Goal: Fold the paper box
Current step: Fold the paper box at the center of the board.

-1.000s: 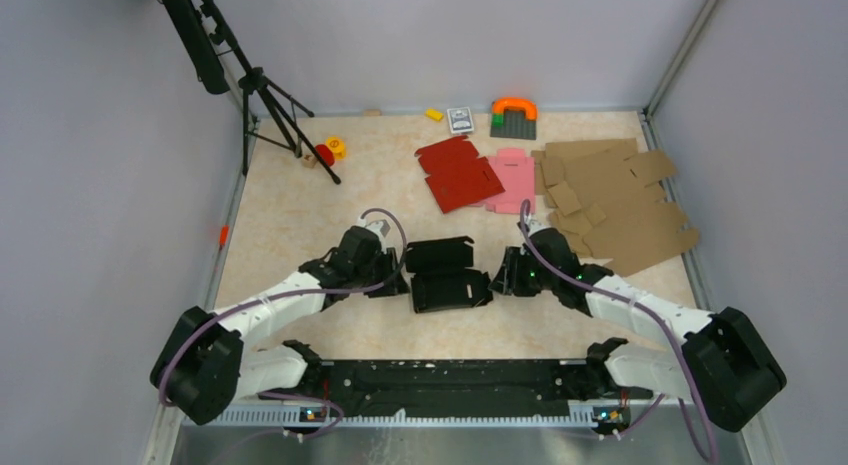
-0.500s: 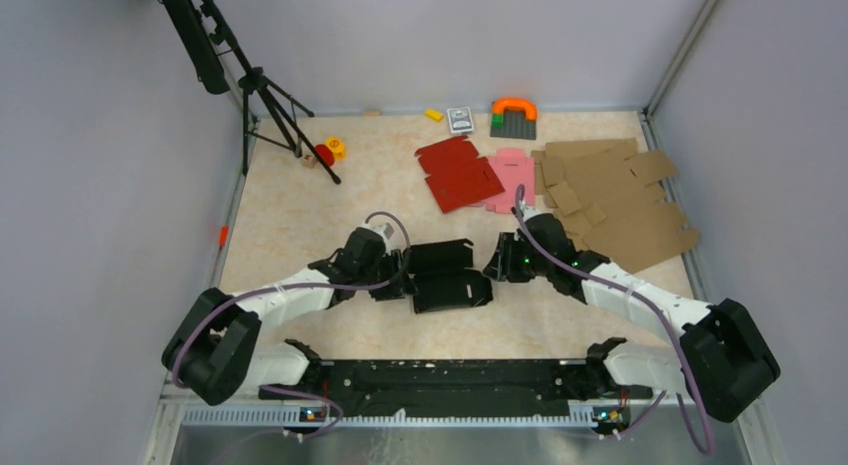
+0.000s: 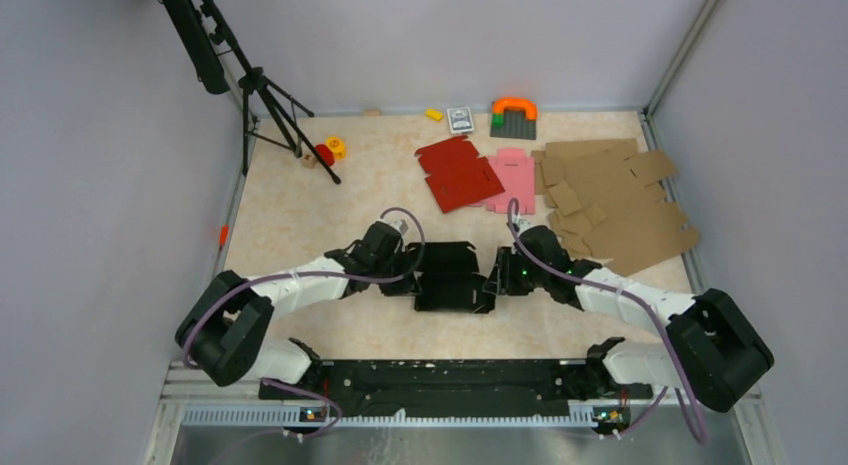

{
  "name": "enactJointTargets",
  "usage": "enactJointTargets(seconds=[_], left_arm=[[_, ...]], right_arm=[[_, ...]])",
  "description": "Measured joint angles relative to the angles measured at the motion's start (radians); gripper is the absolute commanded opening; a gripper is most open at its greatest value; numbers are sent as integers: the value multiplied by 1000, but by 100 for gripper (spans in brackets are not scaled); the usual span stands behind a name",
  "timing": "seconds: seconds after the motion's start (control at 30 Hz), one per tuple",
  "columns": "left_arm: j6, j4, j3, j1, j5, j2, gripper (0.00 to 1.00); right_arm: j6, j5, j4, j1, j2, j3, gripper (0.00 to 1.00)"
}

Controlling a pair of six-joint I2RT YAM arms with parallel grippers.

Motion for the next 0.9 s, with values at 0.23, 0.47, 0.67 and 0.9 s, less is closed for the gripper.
enactJointTargets(seconds=[0.23, 0.47, 0.67, 0.9], left_arm=[[2, -146, 125, -122, -205, 55, 0], [2, -328, 260, -241, -433, 138, 0], [-2, -427, 337, -301, -561, 200, 5], [3, -473, 384, -311, -586, 253, 0]], right_arm=[[26, 24, 30, 60, 5, -2, 23], [80, 51, 69, 85, -37, -46, 1], [119, 57, 84, 94, -86, -47, 0], [136, 72, 85, 105, -86, -47, 0]])
